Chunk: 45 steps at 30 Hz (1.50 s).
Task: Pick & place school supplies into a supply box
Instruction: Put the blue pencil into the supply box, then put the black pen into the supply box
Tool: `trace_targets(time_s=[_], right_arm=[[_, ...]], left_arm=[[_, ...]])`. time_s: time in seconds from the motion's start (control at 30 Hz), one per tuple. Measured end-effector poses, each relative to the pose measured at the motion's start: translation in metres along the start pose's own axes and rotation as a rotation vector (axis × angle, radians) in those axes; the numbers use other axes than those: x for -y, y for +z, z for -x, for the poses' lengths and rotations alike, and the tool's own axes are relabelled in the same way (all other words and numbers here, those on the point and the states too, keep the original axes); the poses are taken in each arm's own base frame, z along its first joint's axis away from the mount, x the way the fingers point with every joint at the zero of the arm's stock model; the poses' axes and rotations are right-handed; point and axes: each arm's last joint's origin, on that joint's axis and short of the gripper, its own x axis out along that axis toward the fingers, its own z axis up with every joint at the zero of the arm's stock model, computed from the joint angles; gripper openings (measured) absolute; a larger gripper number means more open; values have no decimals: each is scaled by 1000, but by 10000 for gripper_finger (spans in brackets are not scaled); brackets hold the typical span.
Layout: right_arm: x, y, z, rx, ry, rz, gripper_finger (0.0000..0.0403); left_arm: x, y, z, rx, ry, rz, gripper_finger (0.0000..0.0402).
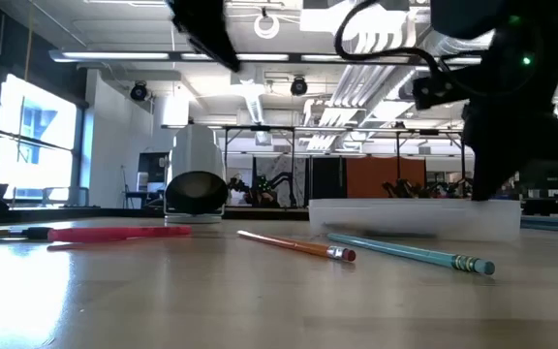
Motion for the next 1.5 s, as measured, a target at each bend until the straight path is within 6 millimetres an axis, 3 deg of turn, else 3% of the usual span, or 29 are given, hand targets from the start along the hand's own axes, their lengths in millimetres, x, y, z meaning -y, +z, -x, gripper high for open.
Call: trace_targets(time_s=[0.13, 0.3, 0.57, 0.7, 0.8, 0.9, 1.03, 1.17, 1.5], right_arm=[[-1, 1, -8, 20, 29, 5, 20], [0, 17, -4, 35, 59, 15, 57], [3, 57, 8, 144, 115, 42, 104], [-2, 76, 14, 243, 194, 24, 112], [-11, 96, 22, 403, 315, 36, 112], [-28, 112, 27, 578, 466, 185, 112], [-55, 113, 25, 711, 571, 358, 112], [-61, 109, 19, 669, 533, 203, 112], [-58, 94, 5, 496, 438, 145, 112]], left_arm=[[-10, -6, 45, -43, 27, 82, 65], [-21, -20, 95, -55, 28, 195, 65], [-31, -45, 134, -66, 39, 264, 65], [-32, -60, 138, -109, 34, 329, 65], [-31, -71, 132, -165, 11, 335, 65], [-29, -87, 121, -226, -1, 336, 65], [-25, -106, 98, -293, 24, 352, 65], [-20, -124, 69, -327, 28, 384, 65], [-4, -182, 10, -495, -215, 360, 65]])
